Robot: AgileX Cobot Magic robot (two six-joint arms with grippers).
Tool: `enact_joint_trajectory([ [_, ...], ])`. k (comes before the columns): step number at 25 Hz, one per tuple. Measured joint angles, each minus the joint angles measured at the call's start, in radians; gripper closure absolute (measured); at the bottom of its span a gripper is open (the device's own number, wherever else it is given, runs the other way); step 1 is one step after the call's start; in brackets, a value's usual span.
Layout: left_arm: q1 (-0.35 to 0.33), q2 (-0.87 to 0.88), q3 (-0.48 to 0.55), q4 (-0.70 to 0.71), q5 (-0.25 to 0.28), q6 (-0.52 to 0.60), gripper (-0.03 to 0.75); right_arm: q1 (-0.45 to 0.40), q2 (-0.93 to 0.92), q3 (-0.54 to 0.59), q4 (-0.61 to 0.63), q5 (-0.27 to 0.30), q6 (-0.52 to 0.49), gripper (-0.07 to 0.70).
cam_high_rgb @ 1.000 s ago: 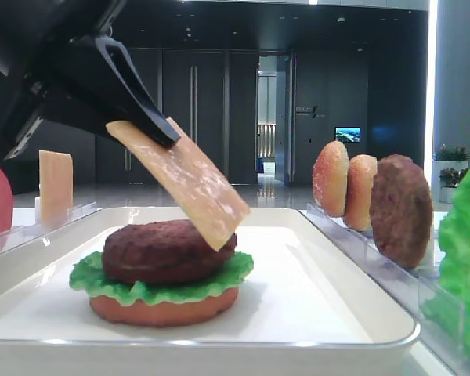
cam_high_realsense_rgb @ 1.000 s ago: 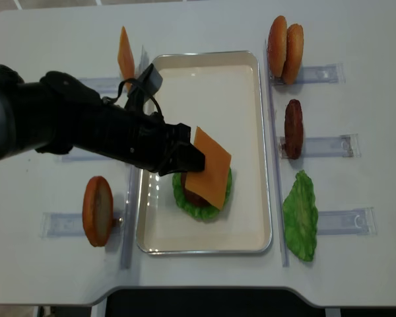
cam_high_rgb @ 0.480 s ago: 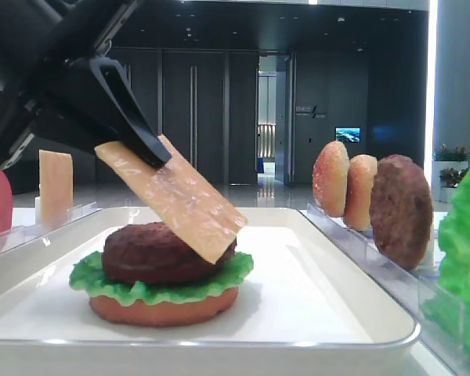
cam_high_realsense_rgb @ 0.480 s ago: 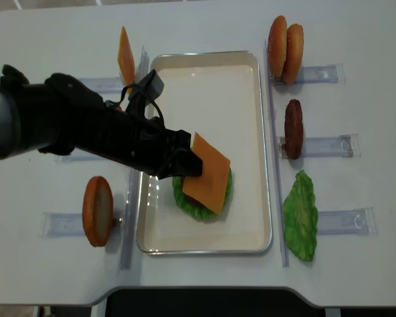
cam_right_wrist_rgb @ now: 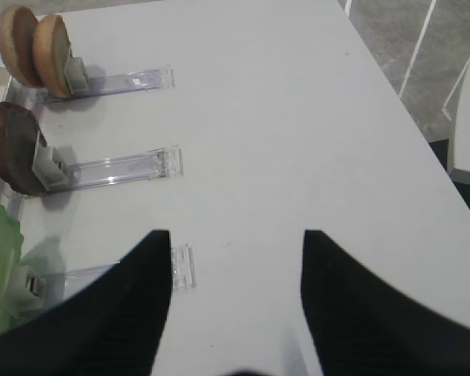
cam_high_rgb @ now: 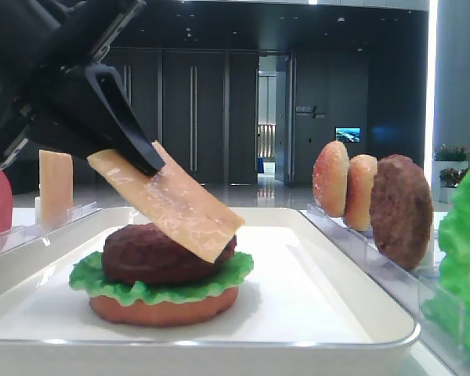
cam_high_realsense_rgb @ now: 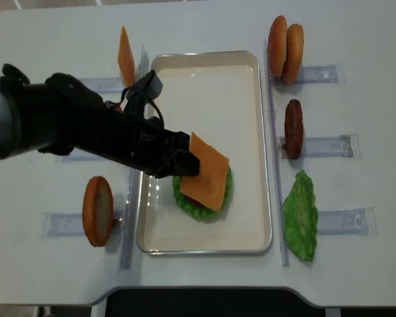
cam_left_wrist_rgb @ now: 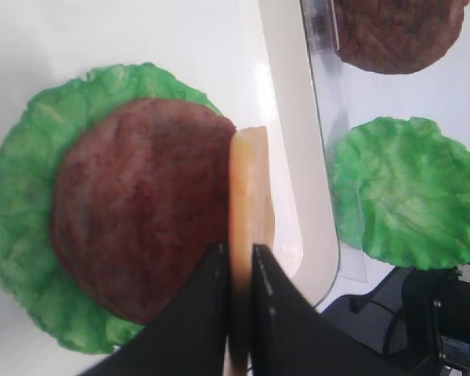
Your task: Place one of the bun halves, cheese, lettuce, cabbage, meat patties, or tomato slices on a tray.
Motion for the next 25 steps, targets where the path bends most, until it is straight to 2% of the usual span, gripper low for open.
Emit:
enact_joint_trajectory([
  [8, 0.0, 0.0, 0.0, 0.004, -0.007, -0.005, 0.673, 0.0, 0.0, 0.0, 0.0, 0.0, 0.001, 0.27],
  [15, 0.0, 0.0, 0.0, 0.006, -0.026, -0.01, 0.61, 0.0, 0.0, 0.0, 0.0, 0.0, 0.002, 0.27],
  [21, 0.0, 0.0, 0.0, 0.007, -0.027, -0.024, 0.593, 0.0, 0.0, 0.0, 0.0, 0.0, 0.002, 0.27],
  [25, 0.0, 0.0, 0.0, 0.011, -0.027, -0.032, 0.528, 0.0, 0.0, 0.0, 0.0, 0.0, 0.002, 0.27],
])
